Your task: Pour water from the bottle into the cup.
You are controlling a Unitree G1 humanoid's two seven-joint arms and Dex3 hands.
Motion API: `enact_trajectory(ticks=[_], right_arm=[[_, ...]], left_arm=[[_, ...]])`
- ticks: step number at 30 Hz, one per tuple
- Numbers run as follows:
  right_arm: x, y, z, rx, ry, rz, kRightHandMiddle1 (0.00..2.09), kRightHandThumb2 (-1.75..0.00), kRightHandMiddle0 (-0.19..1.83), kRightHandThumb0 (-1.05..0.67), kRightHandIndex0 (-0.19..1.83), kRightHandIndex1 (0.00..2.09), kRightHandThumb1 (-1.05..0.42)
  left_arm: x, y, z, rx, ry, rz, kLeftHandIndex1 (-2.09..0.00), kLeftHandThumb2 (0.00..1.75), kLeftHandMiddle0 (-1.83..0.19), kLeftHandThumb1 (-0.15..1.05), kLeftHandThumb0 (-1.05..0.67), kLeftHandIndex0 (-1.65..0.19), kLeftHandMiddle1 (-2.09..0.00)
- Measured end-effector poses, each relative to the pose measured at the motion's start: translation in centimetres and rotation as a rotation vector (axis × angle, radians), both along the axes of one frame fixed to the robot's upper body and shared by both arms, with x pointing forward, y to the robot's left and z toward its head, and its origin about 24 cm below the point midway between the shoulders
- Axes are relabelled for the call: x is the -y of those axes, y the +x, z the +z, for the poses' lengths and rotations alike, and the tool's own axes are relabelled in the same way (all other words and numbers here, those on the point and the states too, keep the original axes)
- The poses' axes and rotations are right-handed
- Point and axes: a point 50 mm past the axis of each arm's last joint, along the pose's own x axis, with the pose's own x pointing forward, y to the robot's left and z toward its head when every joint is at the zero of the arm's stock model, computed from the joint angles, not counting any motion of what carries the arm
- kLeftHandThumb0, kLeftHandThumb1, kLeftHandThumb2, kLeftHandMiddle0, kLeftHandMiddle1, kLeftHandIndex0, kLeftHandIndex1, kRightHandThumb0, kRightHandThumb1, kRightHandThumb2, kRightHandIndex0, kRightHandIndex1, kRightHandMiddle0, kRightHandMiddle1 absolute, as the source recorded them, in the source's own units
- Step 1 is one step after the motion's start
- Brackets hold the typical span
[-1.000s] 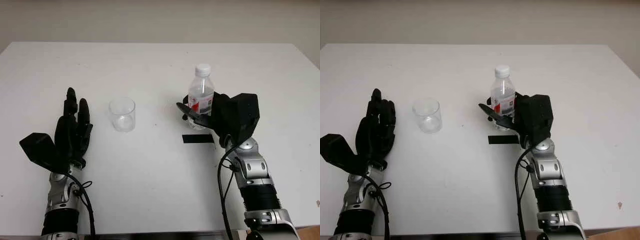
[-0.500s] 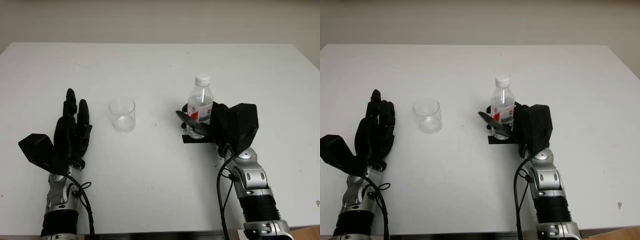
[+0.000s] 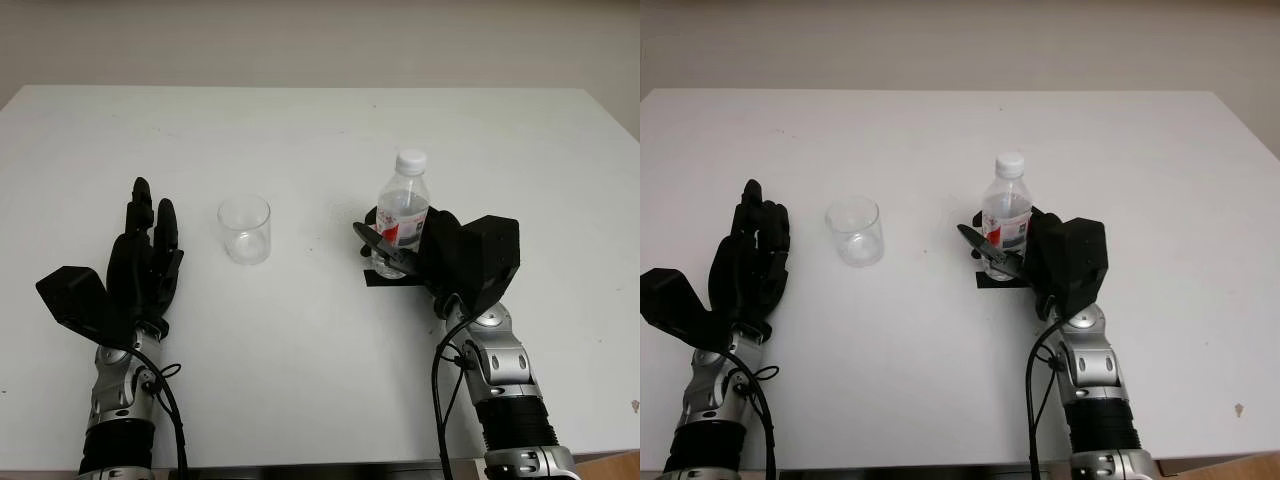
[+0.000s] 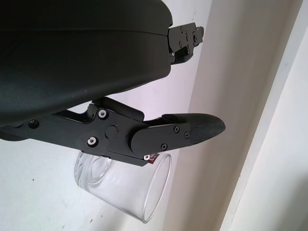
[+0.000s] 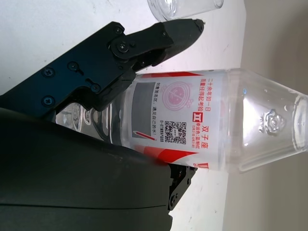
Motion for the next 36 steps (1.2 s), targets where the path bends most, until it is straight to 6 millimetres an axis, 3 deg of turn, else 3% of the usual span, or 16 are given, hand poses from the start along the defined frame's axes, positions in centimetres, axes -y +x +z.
enact_trajectory(ticks=[3, 5, 6, 7, 8, 10, 12, 17, 26, 28, 30, 32, 33, 36], right_arm=[[0.0, 0.0, 0.0, 0.016, 0.013, -0.009, 2.09, -0.07, 0.31, -0.52, 0.72, 2.09, -0.98], [0.0, 0.0, 0.0, 0.030, 0.015, -0.020, 1.99, -0.05, 0.12, -0.56, 0.30, 2.09, -0.93], [-0.1, 0.0, 0.0, 0.034, 0.004, -0.025, 1.91, -0.05, 0.04, -0.60, 0.12, 2.02, -0.91], [-0.1, -0.1, -0.1, 0.034, -0.022, -0.025, 1.69, -0.05, -0.10, -0.67, -0.06, 1.73, -0.91], [-0.1, -0.1, -0.2, 0.032, -0.052, -0.023, 1.60, -0.05, -0.14, -0.69, -0.13, 1.63, -0.91], [-0.2, -0.2, -0.2, 0.028, -0.097, -0.013, 1.32, -0.05, -0.18, -0.73, -0.18, 1.21, -0.90], [-0.2, -0.2, 0.0, 0.037, -0.116, 0.001, 1.13, -0.05, -0.18, -0.74, -0.19, 0.98, -0.89], [-0.1, -0.3, 0.3, 0.041, -0.122, 0.040, 0.96, -0.05, -0.18, -0.75, -0.19, 0.86, -0.87], [0.1, -0.5, -0.1, 0.031, -0.113, 0.032, 0.92, -0.06, -0.17, -0.74, -0.19, 0.87, -0.88], [0.2, -0.6, 0.1, 0.038, -0.110, 0.027, 0.77, -0.05, -0.18, -0.73, -0.19, 0.70, -0.88], [0.2, -0.7, 0.3, 0.047, -0.102, 0.026, 0.40, -0.05, -0.15, -0.76, -0.16, 0.30, -0.88], [0.3, -0.8, 0.3, 0.052, -0.099, 0.030, 0.21, -0.05, -0.17, -0.79, -0.18, 0.11, -0.88], [0.5, -1.0, 0.3, 0.064, -0.107, 0.036, 0.09, -0.06, -0.18, -0.83, -0.19, 0.04, -0.89], [1.1, -1.4, 0.5, 0.130, -0.139, 0.060, 0.01, -0.06, -0.19, -0.88, -0.19, 0.01, -0.90]], left_arm=[[0.0, 0.0, 0.0, 0.000, 0.002, -0.004, -0.05, 0.49, 0.14, 1.05, -0.61, 0.16, -0.05], [-0.1, 0.0, 0.0, -0.001, 0.004, -0.007, -0.05, 0.50, 0.15, 1.05, -0.61, 0.17, -0.05], [-0.1, 0.0, 0.0, -0.002, 0.006, -0.008, -0.05, 0.50, 0.14, 1.05, -0.61, 0.17, -0.05], [-0.1, 0.0, 0.0, -0.004, 0.007, -0.008, -0.05, 0.50, 0.13, 1.05, -0.61, 0.16, -0.06], [-0.2, 0.0, 0.0, -0.005, 0.008, -0.006, -0.06, 0.50, 0.13, 1.05, -0.62, 0.15, -0.06], [-0.2, 0.0, 0.0, -0.007, 0.011, -0.002, -0.06, 0.50, 0.12, 1.05, -0.62, 0.14, -0.06], [-0.2, 0.0, 0.0, -0.010, 0.013, 0.001, -0.07, 0.50, 0.11, 1.05, -0.62, 0.13, -0.06], [-0.3, 0.0, 0.1, -0.009, 0.015, -0.001, -0.06, 0.52, 0.12, 1.05, -0.61, 0.14, -0.05], [-0.4, 0.0, 0.1, -0.012, 0.021, -0.009, -0.06, 0.51, 0.11, 1.05, -0.61, 0.13, -0.06], [-0.4, 0.0, 0.1, -0.013, 0.022, -0.009, -0.06, 0.52, 0.11, 1.05, -0.61, 0.13, -0.06], [-0.4, 0.1, 0.1, -0.013, 0.022, -0.010, -0.06, 0.52, 0.12, 1.05, -0.61, 0.13, -0.05], [-0.4, 0.1, 0.1, -0.013, 0.022, -0.011, -0.06, 0.52, 0.12, 1.05, -0.61, 0.14, -0.05], [-0.4, 0.1, 0.1, -0.013, 0.021, -0.011, -0.06, 0.51, 0.11, 1.05, -0.61, 0.13, -0.06], [-0.4, 0.1, 0.1, -0.015, 0.019, -0.007, -0.06, 0.51, 0.11, 1.05, -0.61, 0.13, -0.06]])
